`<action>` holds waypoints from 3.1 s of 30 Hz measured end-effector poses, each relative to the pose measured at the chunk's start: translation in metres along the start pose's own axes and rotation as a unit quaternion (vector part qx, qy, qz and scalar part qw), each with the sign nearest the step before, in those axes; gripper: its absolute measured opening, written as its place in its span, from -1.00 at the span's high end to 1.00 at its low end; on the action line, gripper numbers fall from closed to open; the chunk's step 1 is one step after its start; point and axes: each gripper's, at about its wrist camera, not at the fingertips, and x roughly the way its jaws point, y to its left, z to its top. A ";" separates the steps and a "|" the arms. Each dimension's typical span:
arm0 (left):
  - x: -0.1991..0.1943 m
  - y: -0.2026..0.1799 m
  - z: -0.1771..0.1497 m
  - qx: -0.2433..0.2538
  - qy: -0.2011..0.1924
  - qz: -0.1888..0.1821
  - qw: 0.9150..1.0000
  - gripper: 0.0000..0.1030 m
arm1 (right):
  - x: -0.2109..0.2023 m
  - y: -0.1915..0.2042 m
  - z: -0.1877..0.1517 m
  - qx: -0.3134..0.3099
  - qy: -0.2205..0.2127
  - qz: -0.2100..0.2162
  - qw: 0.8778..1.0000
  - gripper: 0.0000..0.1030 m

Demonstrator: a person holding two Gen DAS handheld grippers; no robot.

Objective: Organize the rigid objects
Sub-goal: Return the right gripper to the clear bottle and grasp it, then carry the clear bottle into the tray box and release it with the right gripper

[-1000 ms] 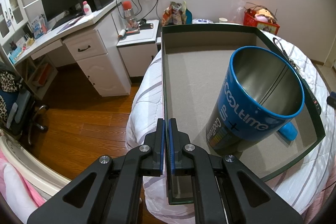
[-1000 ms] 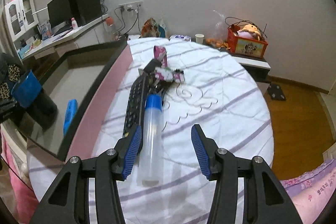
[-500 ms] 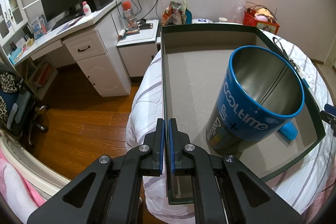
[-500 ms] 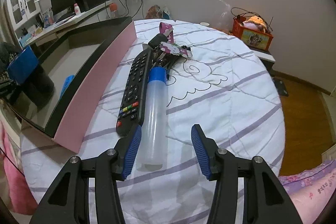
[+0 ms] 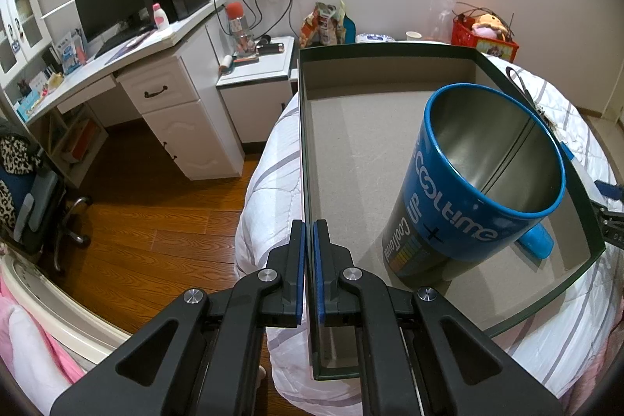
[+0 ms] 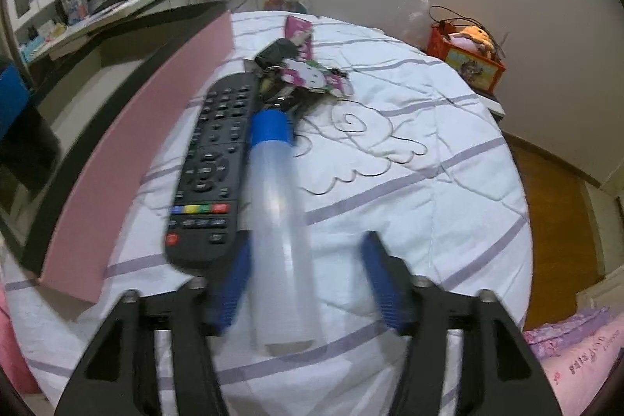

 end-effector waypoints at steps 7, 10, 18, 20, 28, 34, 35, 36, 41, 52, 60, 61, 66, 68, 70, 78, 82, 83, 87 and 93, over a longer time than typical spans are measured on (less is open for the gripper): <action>-0.001 0.001 0.000 0.002 0.000 0.002 1.000 0.93 | 0.006 -0.015 -0.008 0.063 0.001 -0.026 0.998 -1.00; 0.000 0.000 0.000 0.002 0.000 0.003 1.000 0.93 | 0.004 -0.015 -0.009 0.070 -0.002 -0.024 0.997 -1.00; 0.000 -0.001 0.001 0.003 0.000 0.005 1.000 0.93 | 0.002 -0.017 -0.010 0.074 -0.006 -0.014 0.997 -1.00; 0.000 0.000 0.001 0.004 0.000 0.006 1.000 0.93 | 0.003 -0.019 -0.009 0.074 -0.006 -0.012 0.997 -1.00; 0.000 -0.002 0.001 0.003 0.000 0.005 1.000 0.93 | 0.002 -0.018 -0.010 0.070 -0.013 -0.014 0.997 -0.95; 0.000 -0.001 0.001 0.003 0.000 0.005 1.000 0.93 | -0.006 -0.006 -0.012 0.048 -0.038 -0.008 0.998 -0.24; 0.000 -0.002 0.001 0.004 0.000 0.005 1.000 0.93 | -0.008 -0.004 -0.012 0.047 -0.041 -0.005 0.998 -0.12; 0.000 -0.001 0.001 0.003 0.000 0.005 1.000 0.93 | -0.009 -0.003 -0.012 0.046 -0.044 -0.001 0.998 0.21; 0.001 -0.003 0.001 0.004 0.000 0.003 1.000 0.93 | -0.015 0.000 -0.014 0.052 -0.051 0.015 0.997 0.48; 0.002 -0.006 0.001 0.004 -0.001 -0.001 1.000 0.93 | -0.058 -0.004 -0.003 0.091 -0.111 0.067 0.987 0.49; 0.002 -0.006 0.001 0.002 -0.001 -0.003 1.000 0.93 | -0.066 0.055 0.073 0.007 -0.123 0.125 0.984 0.49; 0.002 -0.006 0.002 0.001 -0.001 -0.004 1.000 0.93 | -0.061 0.063 0.080 -0.002 -0.116 0.132 0.984 0.48; 0.002 -0.005 0.002 0.002 0.000 -0.003 1.000 0.93 | -0.019 0.104 0.114 -0.035 -0.064 0.166 0.983 0.48; 0.002 -0.005 0.002 0.002 0.000 -0.003 1.000 0.93 | 0.000 0.118 0.121 -0.046 -0.036 0.173 0.983 0.48; 0.002 -0.005 0.001 0.003 -0.001 -0.003 1.000 0.93 | 0.017 0.130 0.126 -0.056 -0.013 0.171 0.983 0.48; 0.001 -0.005 0.000 0.006 -0.001 -0.001 1.000 0.93 | 0.031 0.133 0.128 -0.056 0.014 0.159 0.986 0.46; 0.000 -0.006 0.000 0.007 0.000 0.000 1.000 0.91 | 0.025 0.132 0.127 -0.056 0.005 0.154 0.987 -0.57; 0.000 -0.006 0.000 0.007 0.000 0.001 1.000 0.91 | 0.020 0.131 0.128 -0.053 -0.011 0.147 0.988 -0.58; 0.000 -0.006 0.000 0.007 -0.001 -0.001 1.000 0.91 | -0.013 0.117 0.121 -0.035 -0.077 0.151 0.985 -0.58; 0.001 -0.003 -0.002 0.004 0.000 -0.006 1.000 0.91 | -0.053 0.076 0.101 -0.003 -0.135 0.077 0.988 -0.59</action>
